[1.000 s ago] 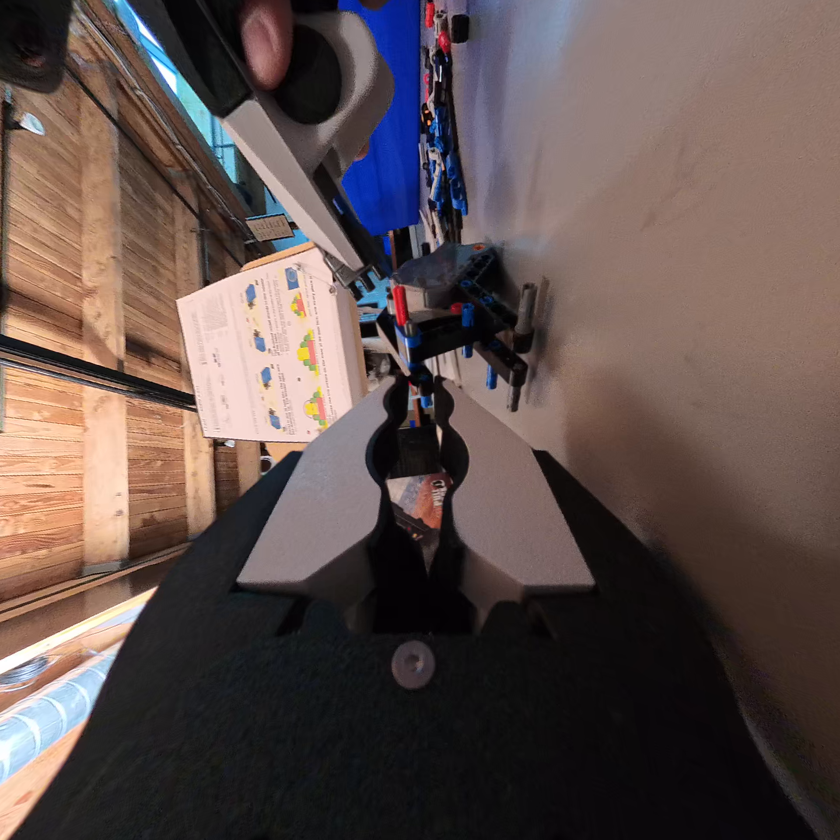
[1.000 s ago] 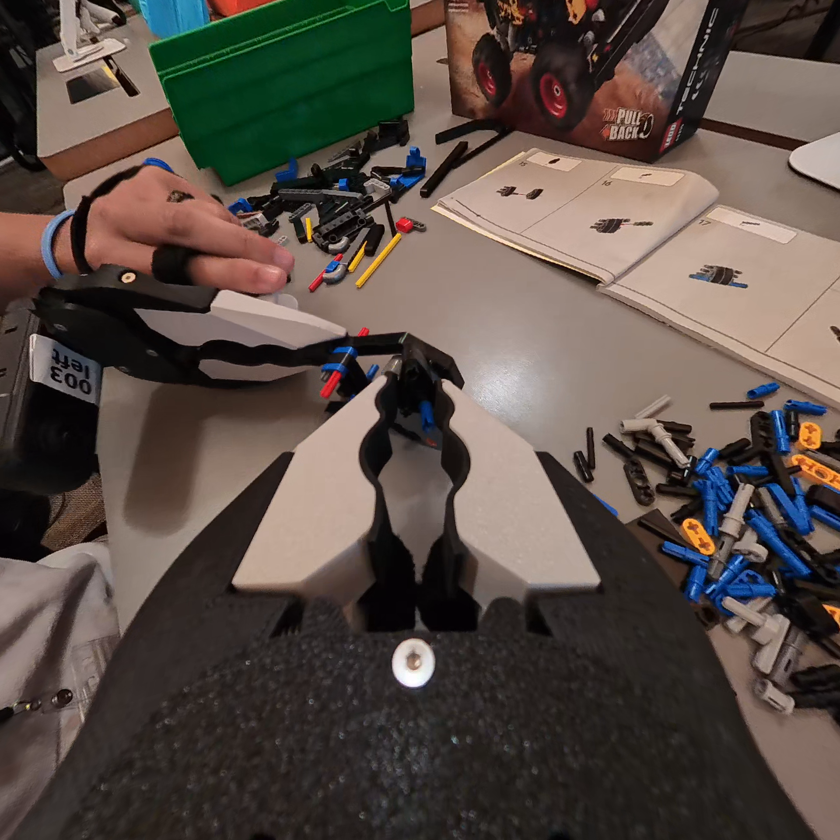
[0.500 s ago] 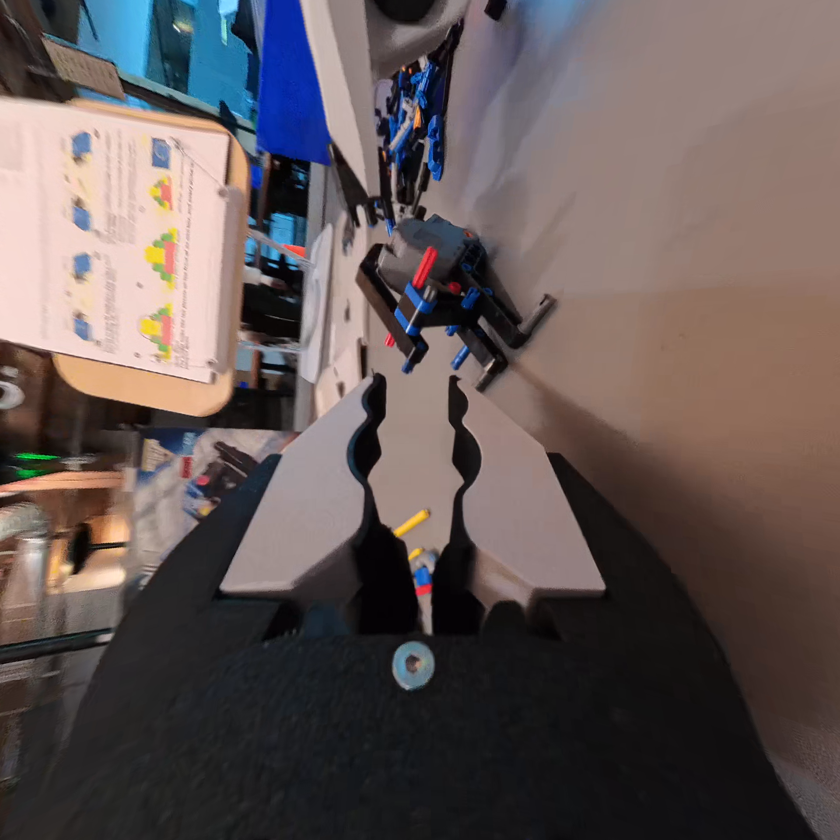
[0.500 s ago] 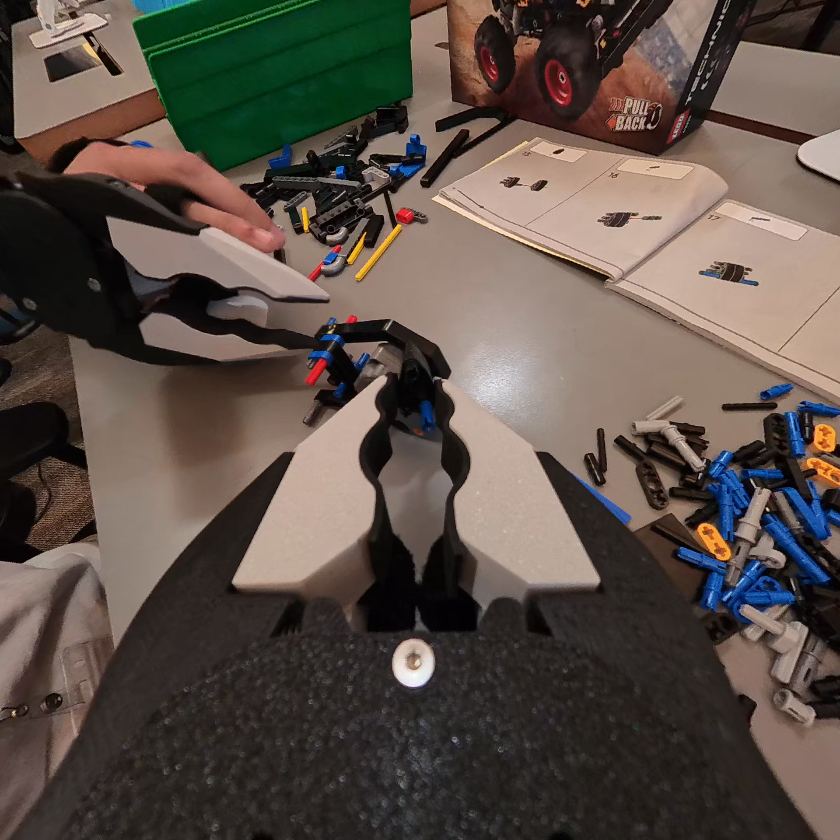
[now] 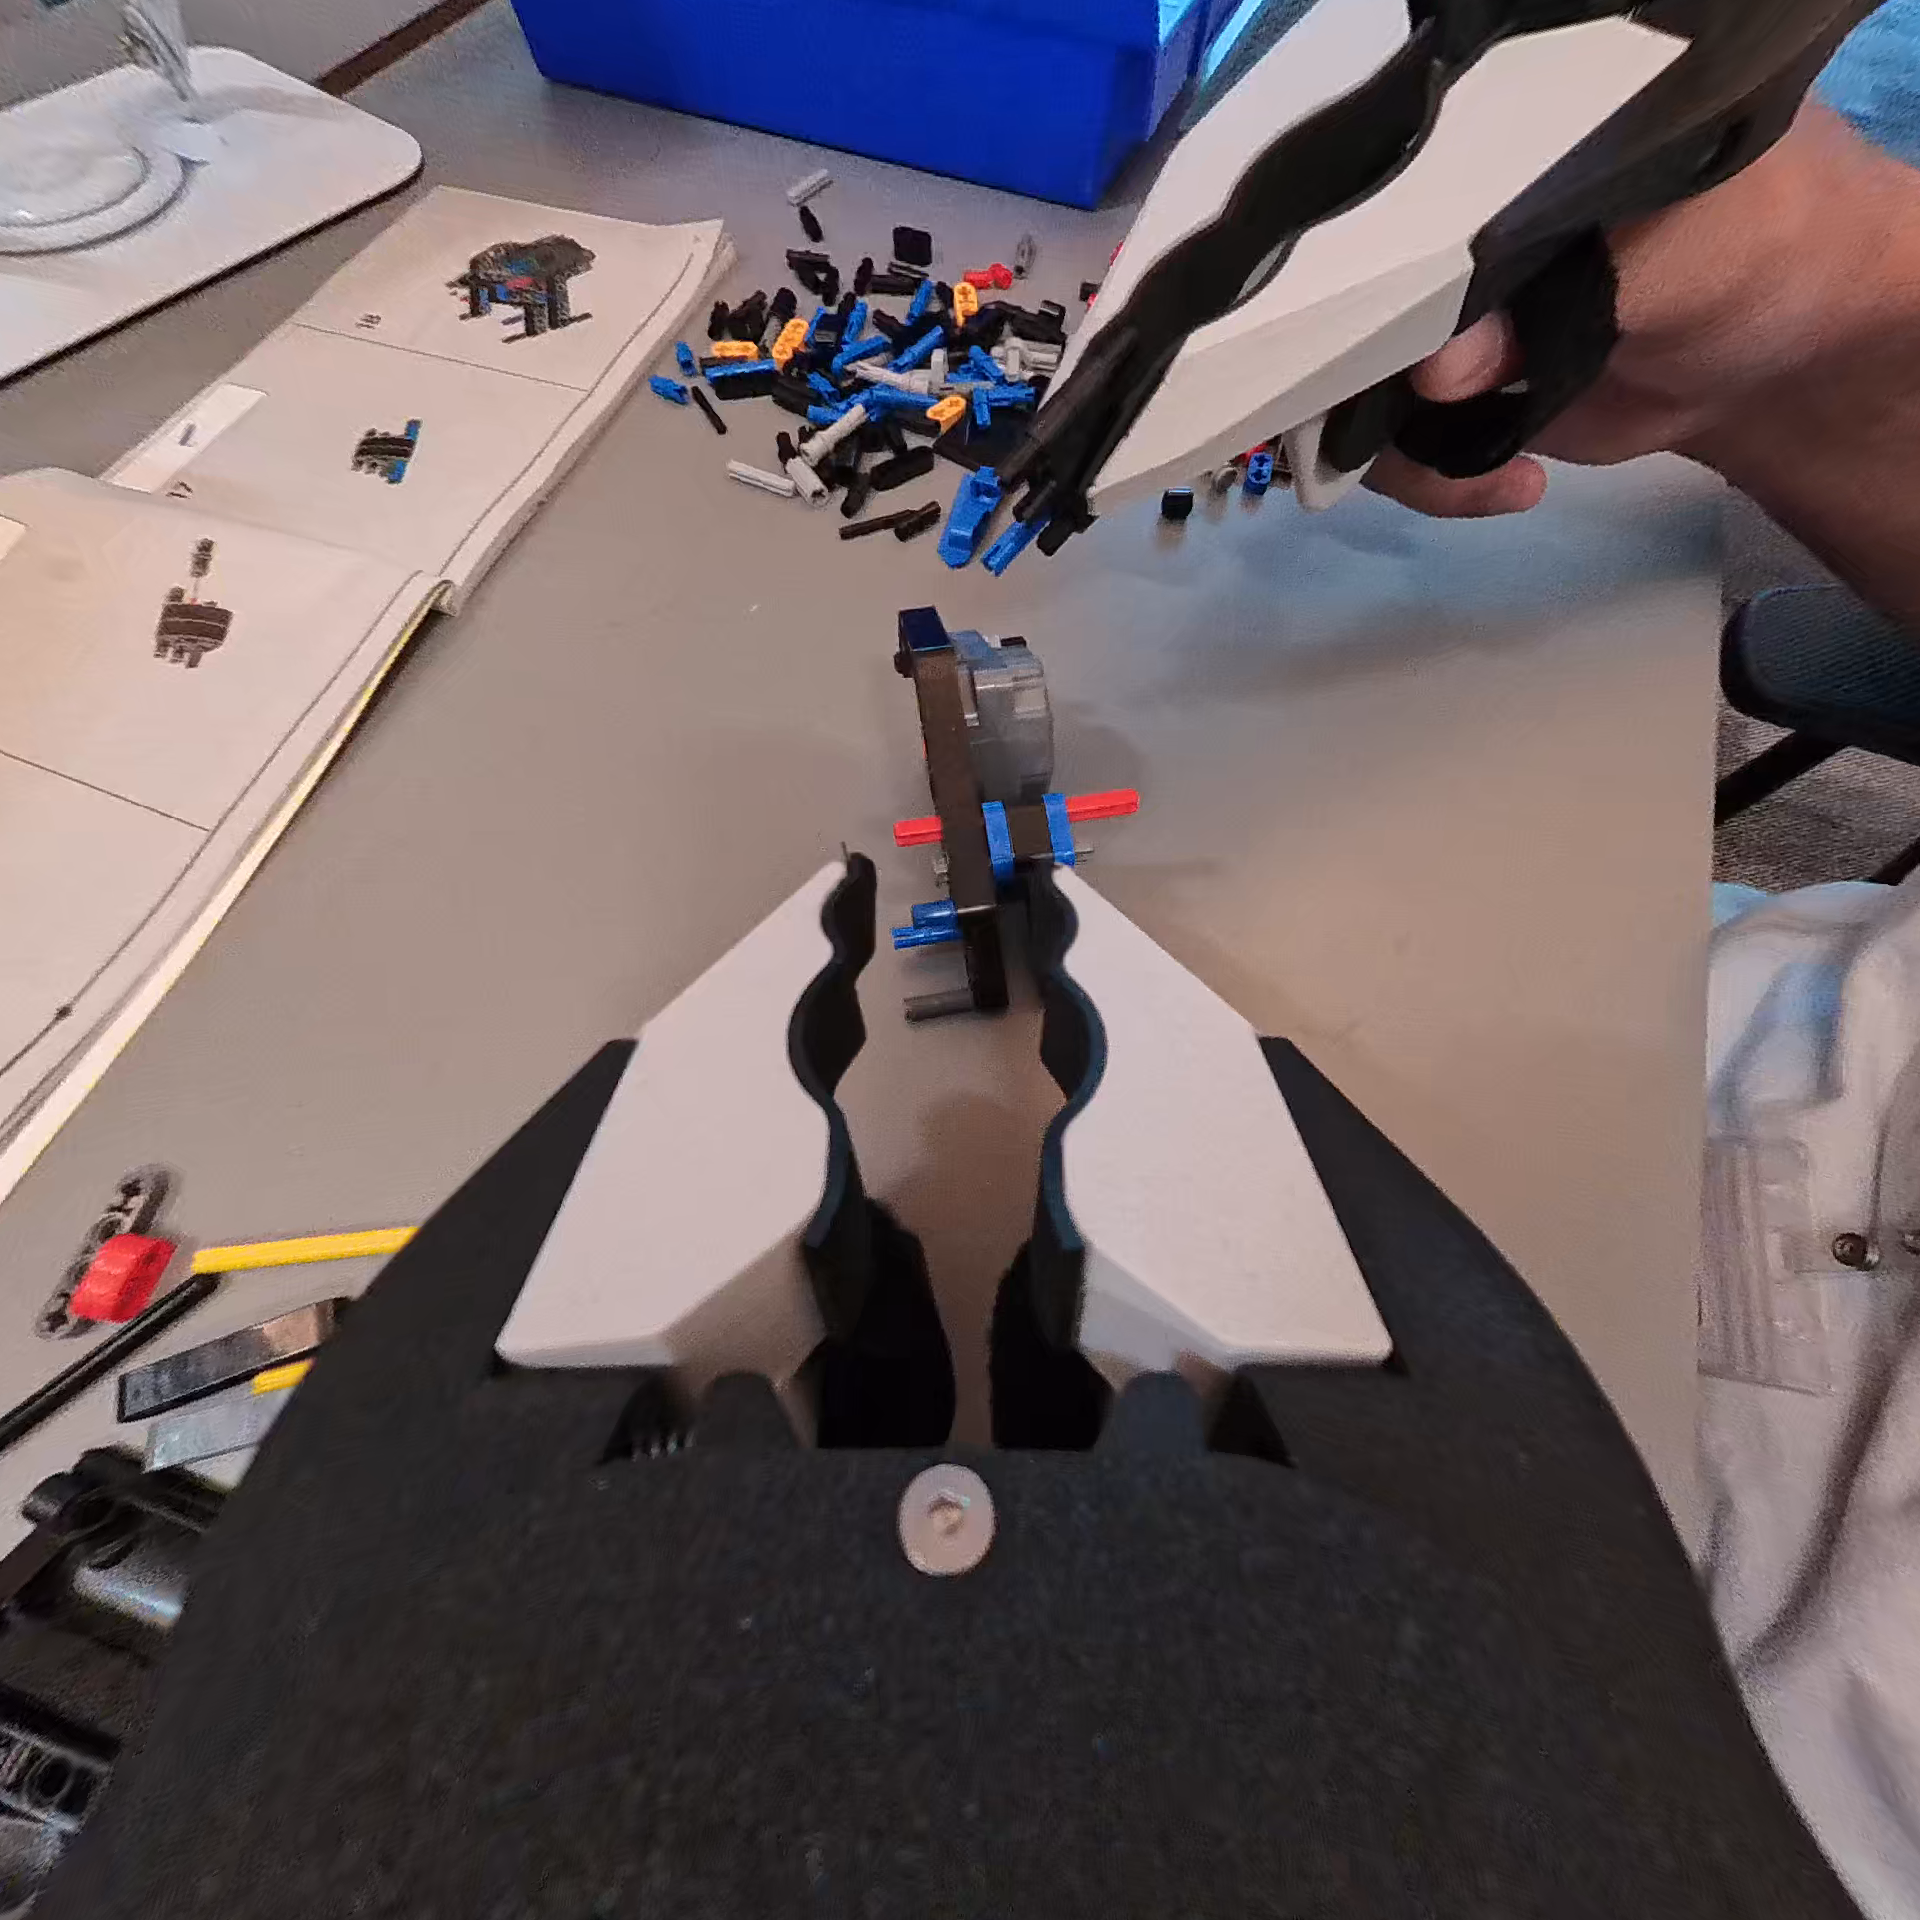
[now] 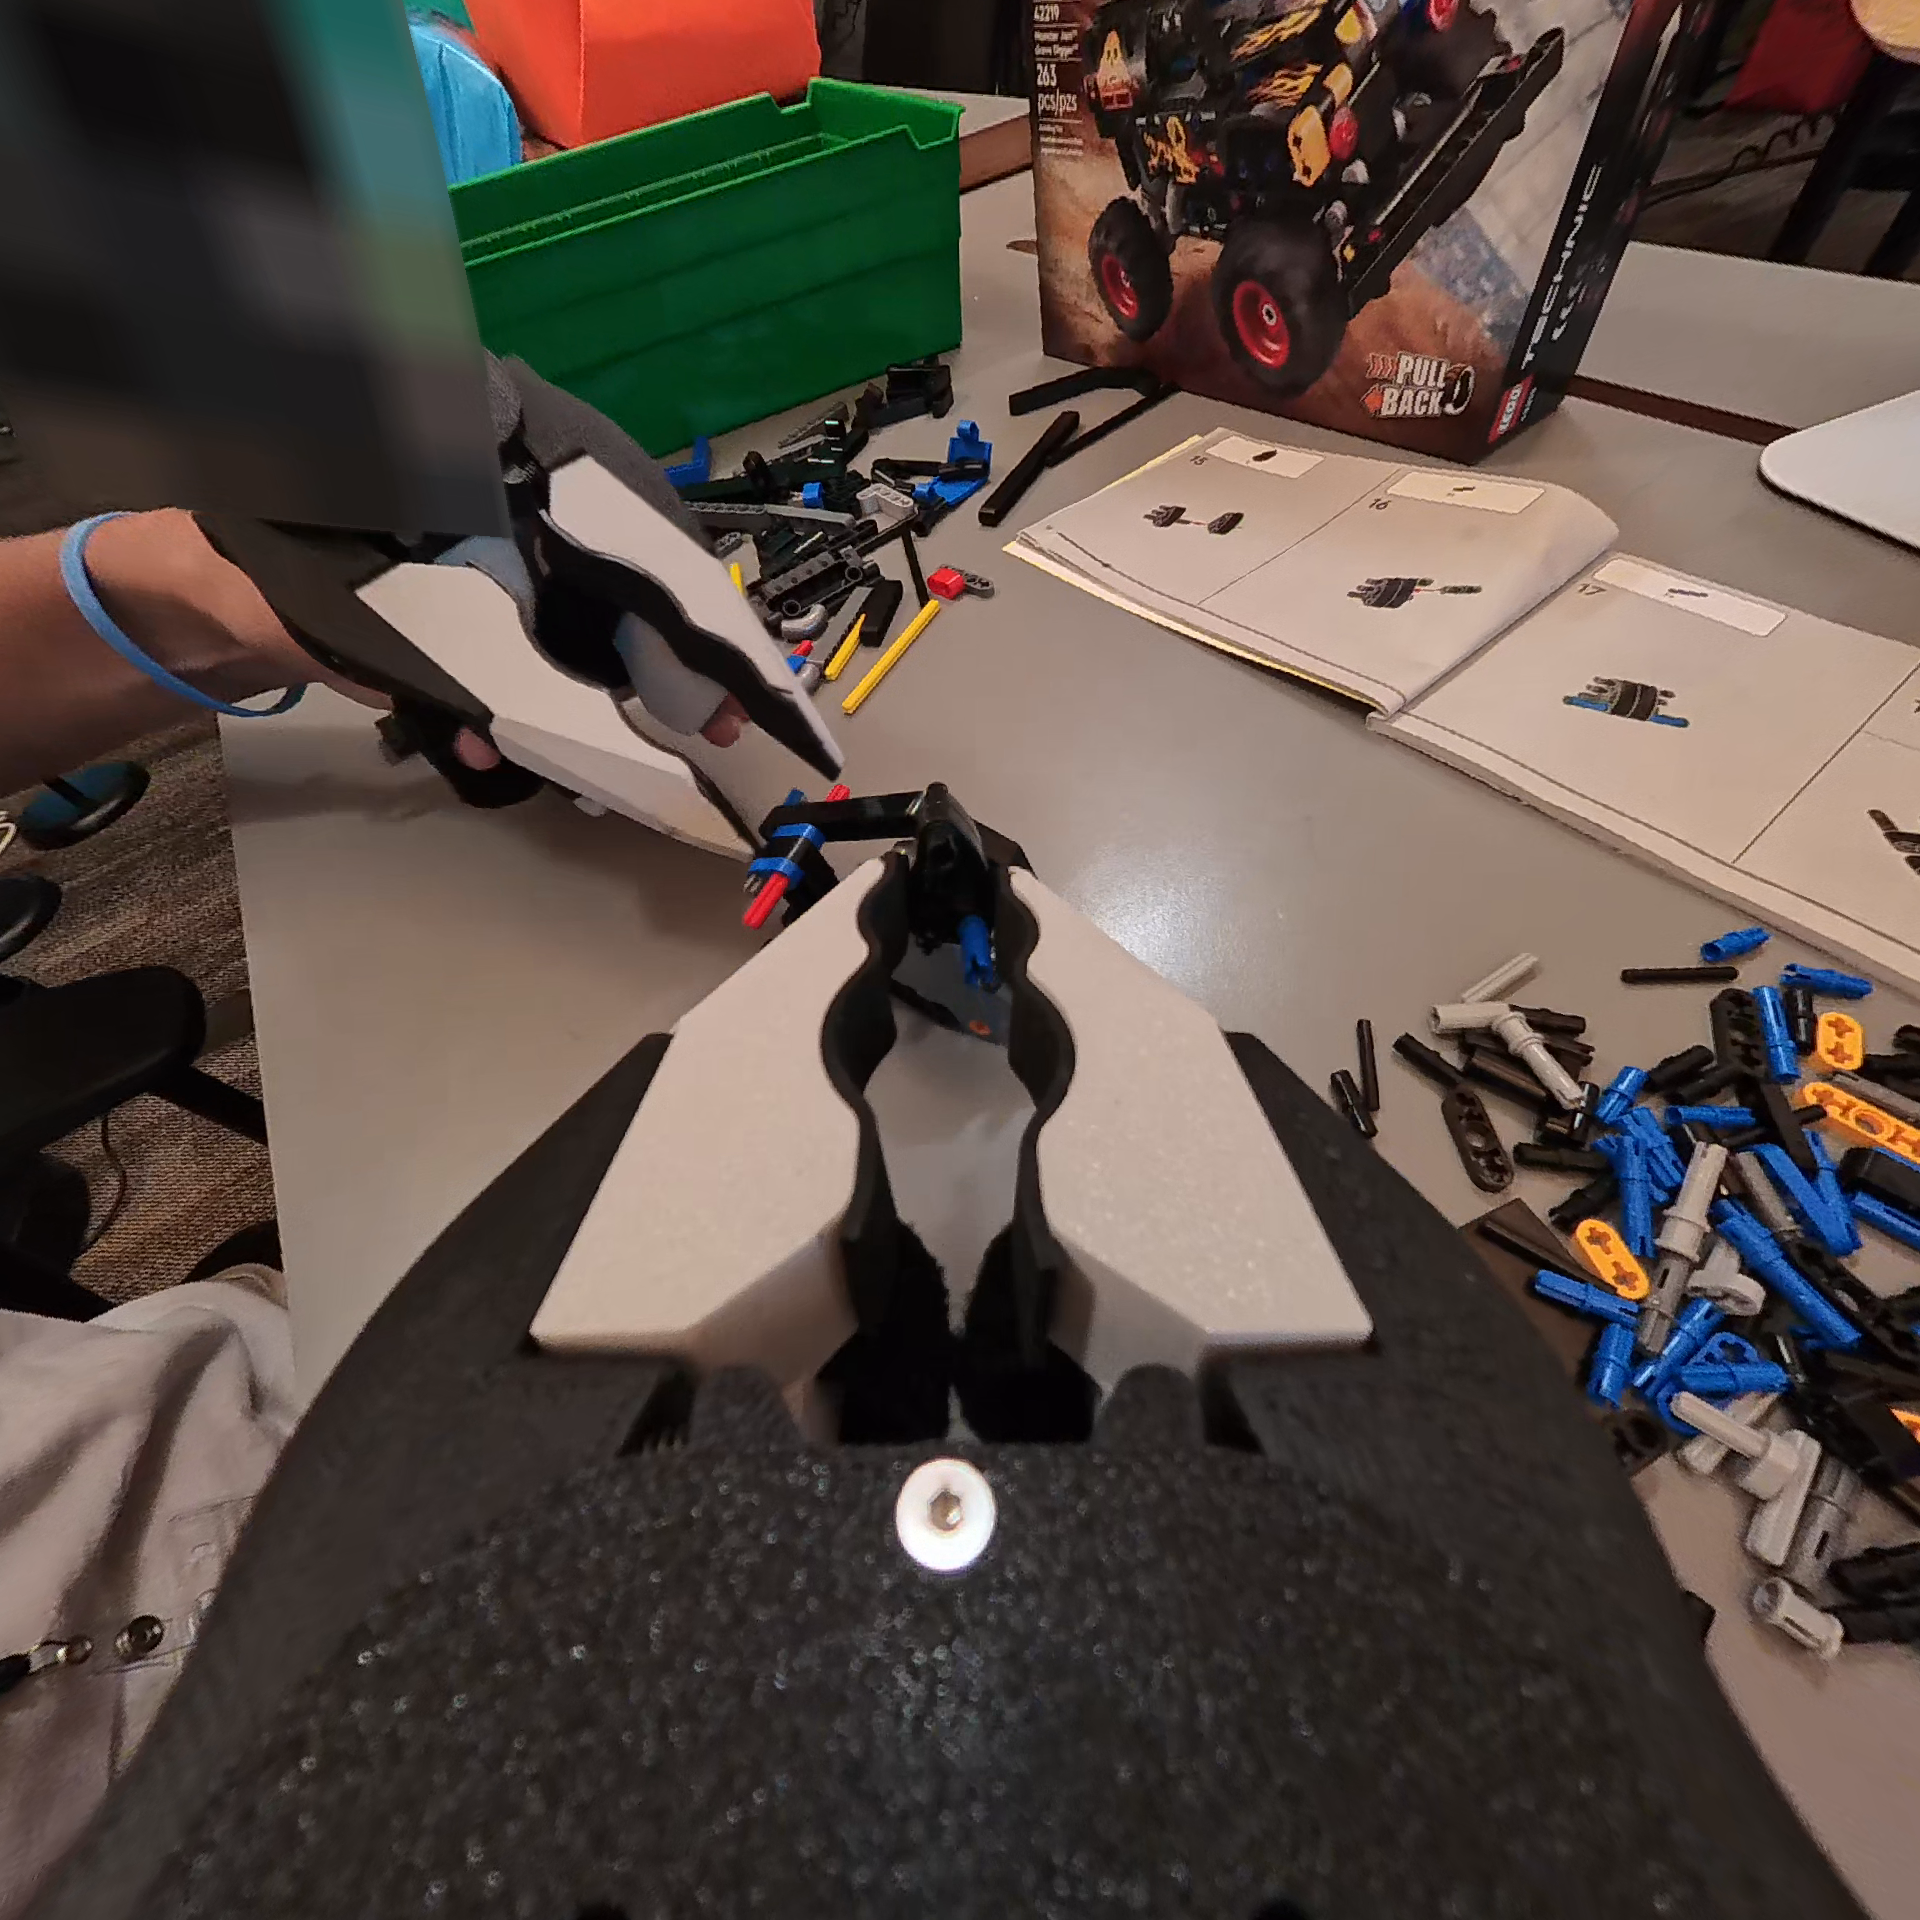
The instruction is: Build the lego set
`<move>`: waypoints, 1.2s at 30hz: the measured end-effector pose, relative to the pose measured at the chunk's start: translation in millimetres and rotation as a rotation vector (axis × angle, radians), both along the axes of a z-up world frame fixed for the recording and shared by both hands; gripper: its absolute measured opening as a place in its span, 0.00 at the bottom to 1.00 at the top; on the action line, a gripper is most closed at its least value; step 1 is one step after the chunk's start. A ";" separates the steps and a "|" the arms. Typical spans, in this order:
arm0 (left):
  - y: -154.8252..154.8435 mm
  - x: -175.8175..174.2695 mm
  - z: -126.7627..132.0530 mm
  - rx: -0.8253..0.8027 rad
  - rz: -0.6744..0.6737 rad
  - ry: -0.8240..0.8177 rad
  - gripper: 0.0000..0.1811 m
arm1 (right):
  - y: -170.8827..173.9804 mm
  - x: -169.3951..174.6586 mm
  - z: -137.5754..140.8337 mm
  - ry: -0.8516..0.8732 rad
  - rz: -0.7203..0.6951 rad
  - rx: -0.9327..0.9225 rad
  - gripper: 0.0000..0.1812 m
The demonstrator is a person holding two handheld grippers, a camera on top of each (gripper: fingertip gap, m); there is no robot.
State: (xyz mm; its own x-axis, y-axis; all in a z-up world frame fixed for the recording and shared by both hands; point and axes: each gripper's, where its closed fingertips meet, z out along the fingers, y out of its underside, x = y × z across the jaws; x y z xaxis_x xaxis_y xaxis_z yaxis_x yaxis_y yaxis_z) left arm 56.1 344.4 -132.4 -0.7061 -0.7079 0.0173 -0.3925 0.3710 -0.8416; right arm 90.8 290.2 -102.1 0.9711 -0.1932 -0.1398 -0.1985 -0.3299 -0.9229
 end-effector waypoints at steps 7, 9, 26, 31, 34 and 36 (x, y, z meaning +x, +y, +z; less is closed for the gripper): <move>-0.8 -7.0 -3.4 0.010 -0.081 0.011 0.15 | 0.1 -1.2 -3.3 0.005 0.014 -0.001 0.08; -1.3 -5.8 -1.8 0.019 -0.093 -0.002 0.14 | 0.3 -1.3 -4.4 0.008 0.017 -0.004 0.08; 2.0 9.8 16.5 0.066 -0.084 -0.011 0.14 | 3.3 -5.7 -10.1 0.013 0.035 -0.020 0.08; 0.7 2.0 23.7 0.201 -0.229 0.051 0.15 | -0.1 -4.9 -9.6 0.003 0.027 -0.025 0.08; -4.6 12.0 23.1 0.297 -0.307 0.119 0.15 | -2.2 -4.0 -6.6 0.011 0.021 -0.015 0.08; -6.1 15.6 20.4 0.394 -0.383 0.200 0.14 | -4.7 -4.4 -1.9 0.012 0.016 -0.005 0.08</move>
State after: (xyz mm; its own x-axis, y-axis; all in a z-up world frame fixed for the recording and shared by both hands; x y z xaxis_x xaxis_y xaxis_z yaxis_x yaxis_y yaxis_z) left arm 71.6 338.3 -112.0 -0.9231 -0.3829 -0.0363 -0.3059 0.7880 -0.5343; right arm 86.4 285.5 -104.1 0.9723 -0.1788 -0.1508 -0.2046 -0.3373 -0.9189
